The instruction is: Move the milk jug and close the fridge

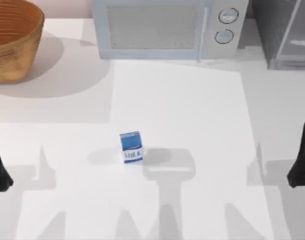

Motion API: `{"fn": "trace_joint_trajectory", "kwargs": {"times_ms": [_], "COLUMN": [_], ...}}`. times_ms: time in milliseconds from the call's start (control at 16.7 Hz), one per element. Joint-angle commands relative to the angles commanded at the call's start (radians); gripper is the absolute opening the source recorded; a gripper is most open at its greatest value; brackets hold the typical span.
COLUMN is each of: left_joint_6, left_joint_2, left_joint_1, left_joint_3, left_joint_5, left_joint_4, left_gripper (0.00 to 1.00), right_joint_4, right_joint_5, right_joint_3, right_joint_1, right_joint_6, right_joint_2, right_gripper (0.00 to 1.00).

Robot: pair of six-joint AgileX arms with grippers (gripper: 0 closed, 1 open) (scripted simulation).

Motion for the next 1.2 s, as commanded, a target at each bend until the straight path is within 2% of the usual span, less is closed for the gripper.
{"fn": "trace_joint_trajectory", "kwargs": {"times_ms": [180, 360, 840, 1200], "left_joint_6": [0.000, 0.000, 0.000, 0.000], "left_joint_2": [0.000, 0.000, 0.000, 0.000], "left_joint_1": [0.000, 0.000, 0.000, 0.000], "left_joint_3": [0.000, 0.000, 0.000, 0.000], "left_joint_5": [0.000, 0.000, 0.000, 0.000], "left_joint_4": [0.000, 0.000, 0.000, 0.000], "left_gripper": [1.00, 1.00, 1.00, 1.00], "right_joint_4": [0.113, 0.169, 0.215, 0.430], "right_joint_5": [0.146, 0.215, 0.227, 0.257], "right_joint_3": [0.004, 0.006, 0.045, 0.257], "right_joint_1": [0.142, 0.207, 0.223, 0.305], "right_joint_6": [0.002, 0.003, 0.004, -0.001], "right_joint_2": [0.119, 0.177, 0.242, 0.647], "right_gripper": [1.00, 1.00, 1.00, 1.00]}}
